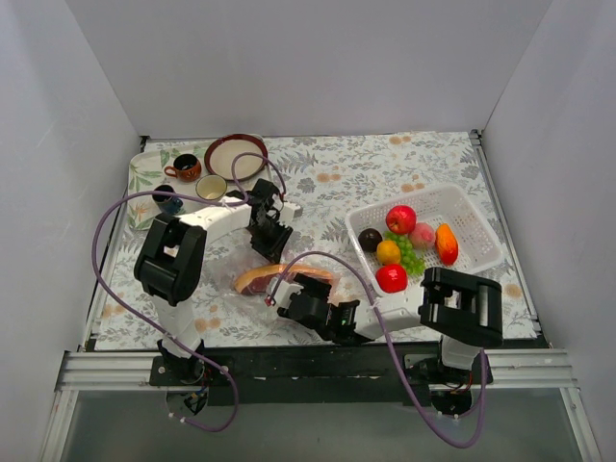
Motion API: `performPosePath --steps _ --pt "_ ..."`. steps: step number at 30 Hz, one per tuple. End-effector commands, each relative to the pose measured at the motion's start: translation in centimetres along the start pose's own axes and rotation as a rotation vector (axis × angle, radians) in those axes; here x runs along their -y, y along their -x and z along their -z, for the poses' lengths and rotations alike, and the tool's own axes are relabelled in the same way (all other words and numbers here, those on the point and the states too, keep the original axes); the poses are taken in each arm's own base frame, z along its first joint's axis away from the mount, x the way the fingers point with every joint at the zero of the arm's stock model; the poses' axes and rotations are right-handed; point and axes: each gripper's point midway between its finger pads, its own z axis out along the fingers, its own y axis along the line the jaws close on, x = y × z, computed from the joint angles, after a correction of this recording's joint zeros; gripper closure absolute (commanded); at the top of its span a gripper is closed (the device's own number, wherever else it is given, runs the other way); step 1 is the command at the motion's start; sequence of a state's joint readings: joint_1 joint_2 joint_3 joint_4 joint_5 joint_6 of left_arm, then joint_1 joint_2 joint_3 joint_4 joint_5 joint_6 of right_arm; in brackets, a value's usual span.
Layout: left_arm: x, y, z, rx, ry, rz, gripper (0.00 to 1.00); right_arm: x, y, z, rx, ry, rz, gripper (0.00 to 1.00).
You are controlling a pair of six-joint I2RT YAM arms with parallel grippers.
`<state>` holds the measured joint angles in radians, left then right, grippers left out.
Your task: Open the zip-top bag and remove the fake food
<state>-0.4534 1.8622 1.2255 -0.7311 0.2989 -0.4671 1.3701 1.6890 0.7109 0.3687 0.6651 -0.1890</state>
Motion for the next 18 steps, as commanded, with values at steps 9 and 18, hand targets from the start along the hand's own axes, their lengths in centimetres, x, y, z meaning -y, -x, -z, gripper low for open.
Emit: performPosePath --steps 9,18 --pt "2.8 -3.4 -0.7 -0.113 -0.112 -0.085 0.77 4.4 1.8 0.3 0.085 -0.323 0.203 0.3" --pt "4.4 -4.9 -0.4 -0.141 -0.189 -0.176 0.81 3.4 2.3 -0.6 0.122 -0.277 0.259 0.33"
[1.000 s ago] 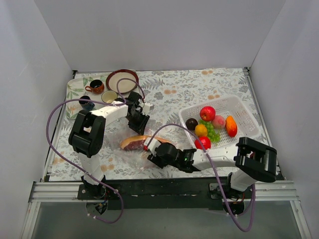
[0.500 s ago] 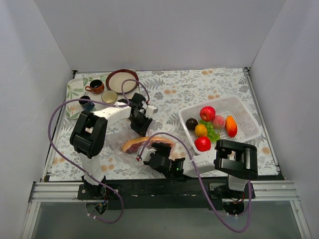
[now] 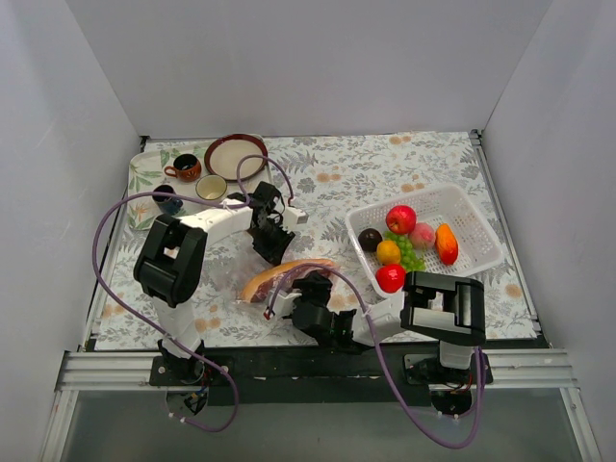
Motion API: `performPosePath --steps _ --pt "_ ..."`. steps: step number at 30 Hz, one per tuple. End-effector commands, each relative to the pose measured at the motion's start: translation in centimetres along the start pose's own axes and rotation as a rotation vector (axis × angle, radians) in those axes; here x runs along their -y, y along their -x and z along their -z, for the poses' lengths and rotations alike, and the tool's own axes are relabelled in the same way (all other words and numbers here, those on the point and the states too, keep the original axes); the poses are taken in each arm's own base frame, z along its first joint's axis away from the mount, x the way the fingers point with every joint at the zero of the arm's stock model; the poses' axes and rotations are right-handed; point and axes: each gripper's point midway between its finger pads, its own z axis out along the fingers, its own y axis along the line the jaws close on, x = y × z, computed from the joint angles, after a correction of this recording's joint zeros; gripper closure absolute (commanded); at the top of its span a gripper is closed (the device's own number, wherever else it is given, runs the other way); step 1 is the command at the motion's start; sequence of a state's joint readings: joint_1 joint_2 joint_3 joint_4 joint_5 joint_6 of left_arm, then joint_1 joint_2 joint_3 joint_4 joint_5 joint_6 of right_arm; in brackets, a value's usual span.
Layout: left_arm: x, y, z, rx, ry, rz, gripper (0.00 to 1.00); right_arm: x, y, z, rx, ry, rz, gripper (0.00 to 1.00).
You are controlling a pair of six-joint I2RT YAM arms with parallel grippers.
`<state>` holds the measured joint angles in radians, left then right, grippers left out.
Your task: Open the zip-top bag and remove the fake food
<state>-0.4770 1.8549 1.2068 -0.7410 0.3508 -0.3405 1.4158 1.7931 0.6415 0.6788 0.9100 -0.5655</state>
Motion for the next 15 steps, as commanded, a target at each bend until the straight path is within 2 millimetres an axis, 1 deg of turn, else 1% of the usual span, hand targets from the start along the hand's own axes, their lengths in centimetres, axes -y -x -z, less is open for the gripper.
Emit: performPosePath --steps 1,2,4,5,6,7,8,9,10,11,13,15 --pt "3.9 -3.9 -0.3 -0.123 -0.142 -0.04 0.81 1.0 2.3 -0.9 0.076 -0.048 -0.052 0.34" --pt "4.2 -4.0 -0.3 -0.128 -0.157 -0.05 0.81 0.9 2.7 -1.0 0.087 -0.038 -0.055 0.38" --pt "4.7 -4.5 -0.2 -0.144 -0.171 -0.061 0.82 0.6 2.9 -1.2 0.082 -0.021 -0.063 0.44" --pt "4.9 -4.9 -0.2 -0.154 -0.18 -0.069 0.82 0.5 3.2 -1.2 0.091 -0.004 -0.069 0.58" --pt "5.0 -5.0 -0.1 -0.159 -0.185 -0.069 0.82 0.6 3.7 -1.2 0.096 0.003 -0.081 0.67" --pt "5.0 -5.1 -0.2 -0.161 -0.184 -0.07 0.82 0.3 3.4 -1.1 0.081 0.02 -0.088 0.76" --pt "4.8 -5.1 -0.3 -0.161 -0.176 -0.069 0.82 0.6 3.9 -0.9 0.09 0.024 -0.105 0.97" --pt "4.5 -5.3 -0.3 -0.168 -0.159 -0.067 0.83 0.8 3.9 -0.8 0.085 0.024 -0.116 0.99" --pt "4.4 -5.3 -0.4 -0.169 -0.149 -0.064 0.83 0.7 3.5 -0.5 0.066 0.037 -0.119 0.99" --pt "3.8 -5.0 -0.7 -0.157 -0.122 -0.068 0.83 1.3 4.0 0.0 0.072 0.036 -0.146 0.99" --pt "2.7 -5.4 -1.0 -0.173 -0.06 -0.049 0.85 1.5 3.8 0.7 0.057 0.054 -0.197 0.99" --pt "1.7 -5.5 -1.4 -0.178 -0.015 -0.02 0.87 2.0 3.5 1.9 0.038 0.075 -0.219 0.99"
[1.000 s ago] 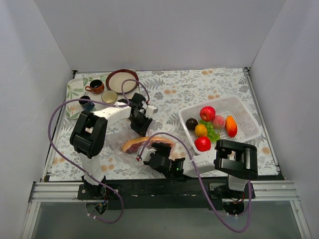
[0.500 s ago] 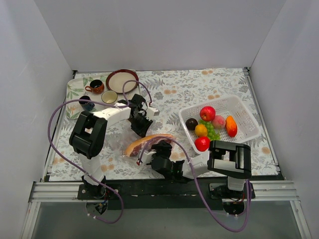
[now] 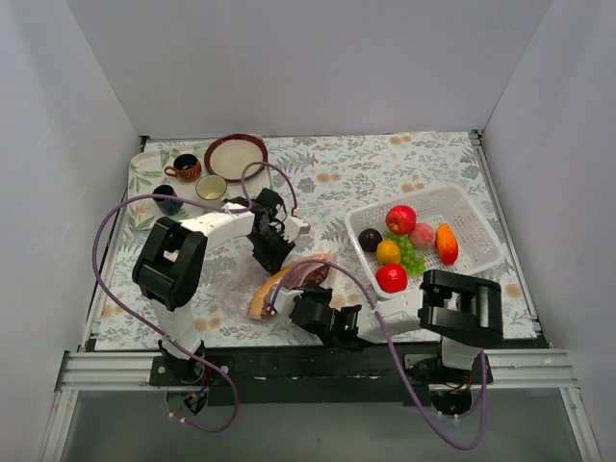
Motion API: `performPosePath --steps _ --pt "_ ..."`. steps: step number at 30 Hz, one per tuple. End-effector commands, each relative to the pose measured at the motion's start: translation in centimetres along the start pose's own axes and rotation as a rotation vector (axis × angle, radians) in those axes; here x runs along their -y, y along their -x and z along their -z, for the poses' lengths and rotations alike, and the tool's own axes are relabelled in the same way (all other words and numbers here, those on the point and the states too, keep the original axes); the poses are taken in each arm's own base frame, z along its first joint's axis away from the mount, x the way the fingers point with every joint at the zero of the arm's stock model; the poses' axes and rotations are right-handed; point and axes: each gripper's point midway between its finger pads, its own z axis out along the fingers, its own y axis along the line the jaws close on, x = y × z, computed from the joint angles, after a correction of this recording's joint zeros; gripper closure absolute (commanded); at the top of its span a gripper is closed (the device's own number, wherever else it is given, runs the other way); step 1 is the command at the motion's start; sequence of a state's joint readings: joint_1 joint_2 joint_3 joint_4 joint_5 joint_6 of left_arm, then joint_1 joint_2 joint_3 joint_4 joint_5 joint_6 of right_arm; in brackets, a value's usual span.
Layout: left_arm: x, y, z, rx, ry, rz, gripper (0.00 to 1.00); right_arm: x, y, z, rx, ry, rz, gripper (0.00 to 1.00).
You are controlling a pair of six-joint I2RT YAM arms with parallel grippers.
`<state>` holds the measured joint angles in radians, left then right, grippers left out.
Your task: Open the zip-top bag and remove the fake food
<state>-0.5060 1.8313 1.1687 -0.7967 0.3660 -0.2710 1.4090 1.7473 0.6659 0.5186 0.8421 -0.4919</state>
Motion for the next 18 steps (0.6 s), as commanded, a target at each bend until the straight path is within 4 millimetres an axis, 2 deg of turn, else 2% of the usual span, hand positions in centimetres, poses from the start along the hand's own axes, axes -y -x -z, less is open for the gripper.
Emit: performPosePath --steps 1,4,8,9,15,16,18 --pt "-0.3 -3.3 -1.6 -0.113 0.033 0.074 0.87 2.4 3.7 2.3 0.071 0.005 -0.244 0.99" --pt "-1.7 -3.8 -1.7 -0.116 0.075 0.114 0.87 2.5 3.3 4.1 0.05 0.045 -0.3 0.99" --pt "-3.1 -4.2 -1.5 -0.115 0.12 0.143 0.88 2.8 3.8 6.2 0.065 0.093 -0.348 0.99" --pt "-3.3 -4.2 -1.4 -0.114 0.125 0.146 0.88 2.6 3.3 6.6 0.041 0.102 -0.349 0.99" --pt "-4.8 -5.2 -1.4 -0.124 0.169 0.167 0.89 2.9 3.7 8.7 0.041 0.16 -0.412 0.99" --pt "-5.2 -5.5 -1.3 -0.124 0.178 0.179 0.89 2.5 3.1 9.1 0.01 0.186 -0.404 0.99" --pt "-5.9 -5.6 -1.0 -0.119 0.194 0.191 0.89 3.1 3.5 9.9 0.006 0.204 -0.436 0.99"
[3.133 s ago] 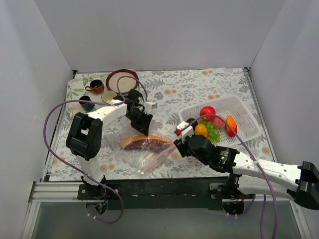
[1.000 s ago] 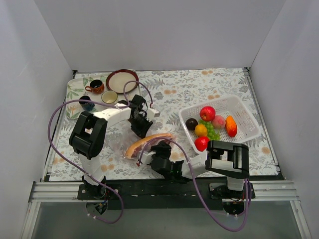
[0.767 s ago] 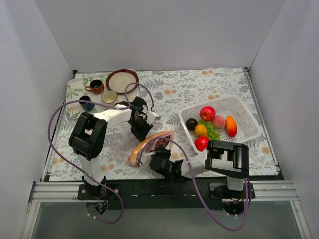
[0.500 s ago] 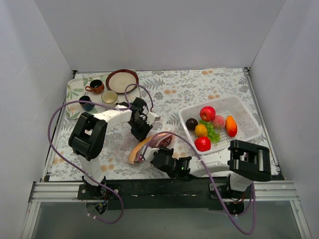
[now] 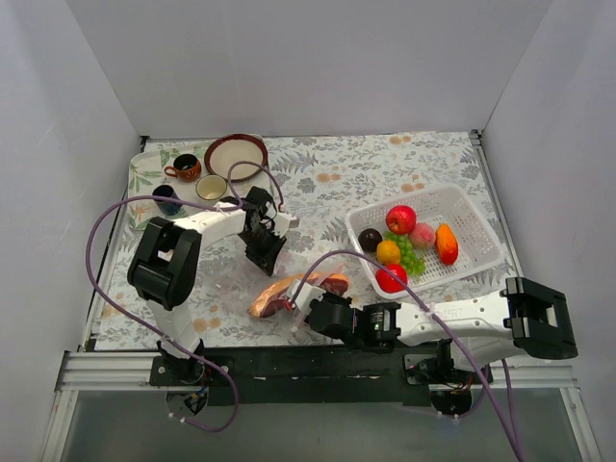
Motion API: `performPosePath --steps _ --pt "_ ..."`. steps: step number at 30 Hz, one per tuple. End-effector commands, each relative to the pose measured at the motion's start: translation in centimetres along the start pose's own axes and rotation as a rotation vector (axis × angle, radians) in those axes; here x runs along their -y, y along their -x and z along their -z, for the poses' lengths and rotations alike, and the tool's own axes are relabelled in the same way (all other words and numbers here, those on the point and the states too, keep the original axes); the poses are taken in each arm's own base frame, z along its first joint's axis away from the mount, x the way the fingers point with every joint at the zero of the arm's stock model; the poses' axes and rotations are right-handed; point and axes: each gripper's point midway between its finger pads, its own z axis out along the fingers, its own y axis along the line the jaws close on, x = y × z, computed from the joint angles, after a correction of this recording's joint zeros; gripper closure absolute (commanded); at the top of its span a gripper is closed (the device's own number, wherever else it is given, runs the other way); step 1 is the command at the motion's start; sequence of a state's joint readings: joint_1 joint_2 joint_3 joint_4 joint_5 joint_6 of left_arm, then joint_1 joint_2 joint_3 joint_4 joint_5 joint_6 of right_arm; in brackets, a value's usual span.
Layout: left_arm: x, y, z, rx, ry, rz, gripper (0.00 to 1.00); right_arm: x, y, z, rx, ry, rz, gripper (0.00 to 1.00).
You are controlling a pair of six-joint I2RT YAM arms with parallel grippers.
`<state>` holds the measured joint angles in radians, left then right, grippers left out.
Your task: Open the zip-top bag and remove the fake food
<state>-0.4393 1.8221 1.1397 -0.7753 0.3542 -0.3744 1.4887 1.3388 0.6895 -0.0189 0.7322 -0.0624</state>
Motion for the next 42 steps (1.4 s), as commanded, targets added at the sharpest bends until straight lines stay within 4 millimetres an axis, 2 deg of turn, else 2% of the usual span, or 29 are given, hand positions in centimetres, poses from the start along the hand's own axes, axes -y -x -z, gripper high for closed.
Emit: performPosePath --steps 1,2,4,5,8,9,11,12,15,18,19,21,22,26,30,31,33,35,36,37,38,40,41,42 --pt "-5.5 -4.0 -1.2 -0.117 0.183 0.043 0.89 0.6 2.3 2.6 -0.002 0.045 -0.12 0.99" --pt "-5.9 -4.0 -1.1 -0.113 0.189 0.054 0.89 0.7 1.4 3.3 -0.045 0.064 -0.102 0.99" --pt "-7.1 -4.1 -0.5 -0.099 0.194 0.089 0.89 0.5 2.3 4.4 -0.055 0.112 -0.141 0.99" --pt "-7.1 -4.4 -0.2 -0.107 0.177 0.105 0.89 0.4 1.4 5.3 -0.1 0.148 -0.128 0.99" --pt "-7.5 -5.1 0.3 -0.105 0.155 0.127 0.89 -0.4 2.1 7.2 -0.128 0.245 -0.161 0.99" --pt "-7.6 -5.4 0.3 -0.106 0.161 0.121 0.89 -0.2 0.8 7.9 -0.193 0.249 -0.16 0.99" --pt "-7.7 -6.3 0.4 -0.117 0.172 0.113 0.9 0.4 1.0 8.7 -0.225 0.24 -0.168 0.99" --pt "-7.7 -6.8 0.3 -0.126 0.166 0.119 0.9 1.2 -0.5 9.5 -0.298 0.2 -0.176 0.99" --pt "-7.5 -8.7 0.2 -0.138 0.14 0.138 0.91 3.2 0.9 10.7 -0.245 0.138 -0.266 0.99" --pt "-8.4 -10.7 0.6 -0.143 0.15 0.167 0.91 7.1 1.6 12.3 -0.192 -0.007 -0.382 0.99" --pt "-8.6 -10.9 0.7 -0.14 0.152 0.176 0.91 9.0 0.7 13.0 -0.22 -0.08 -0.376 0.99" --pt "-9.4 -11.5 1.3 -0.127 0.155 0.204 0.91 11.2 1.3 14.2 -0.199 -0.155 -0.434 0.99" --pt "-9.6 -11.7 1.4 -0.125 0.155 0.212 0.92 13.0 0.9 14.9 -0.205 -0.239 -0.424 0.99" --pt "-10.1 -12.3 2.2 -0.123 0.16 0.229 0.92 17.5 0.9 16.8 -0.162 -0.447 -0.465 0.99" --pt "-9.7 -12.2 3.0 -0.111 0.157 0.223 0.93 21.1 0.6 17.8 -0.095 -0.621 -0.539 0.99" --pt "-9.6 -11.8 3.3 -0.095 0.151 0.219 0.93 22.2 -0.1 18.2 -0.087 -0.684 -0.545 0.99" --pt "-8.9 -11.6 3.9 -0.093 0.129 0.225 0.93 23.1 -0.4 18.0 -0.075 -0.733 -0.554 0.99" --pt "-8.2 -10.2 4.9 -0.051 0.096 0.221 0.93 24.2 -2.5 17.8 -0.126 -0.816 -0.5 0.99" --pt "-8.0 -9.6 5.3 -0.033 0.081 0.219 0.93 24.6 -2.2 17.1 -0.098 -0.84 -0.52 0.99" --pt "-7.5 -8.5 6.1 -0.003 0.051 0.22 0.93 25.5 -2.8 16.9 -0.106 -0.89 -0.517 0.99" --pt "-7.2 -7.9 6.5 0.014 0.033 0.221 0.93 25.1 -4.9 16.0 -0.198 -0.894 -0.366 0.99" --pt "-6.4 -6.9 7.2 0.03 -0.001 0.222 0.93 26.0 -5.9 15.0 -0.208 -0.976 -0.361 0.99" --pt "-6.1 -5.9 7.8 0.064 -0.019 0.214 0.93 25.8 -7.2 14.6 -0.262 -0.993 -0.302 0.99" --pt "-5.9 -5.4 8.2 0.076 -0.023 0.207 0.93 26.5 -7.8 14.6 -0.285 -1.032 -0.309 0.99"
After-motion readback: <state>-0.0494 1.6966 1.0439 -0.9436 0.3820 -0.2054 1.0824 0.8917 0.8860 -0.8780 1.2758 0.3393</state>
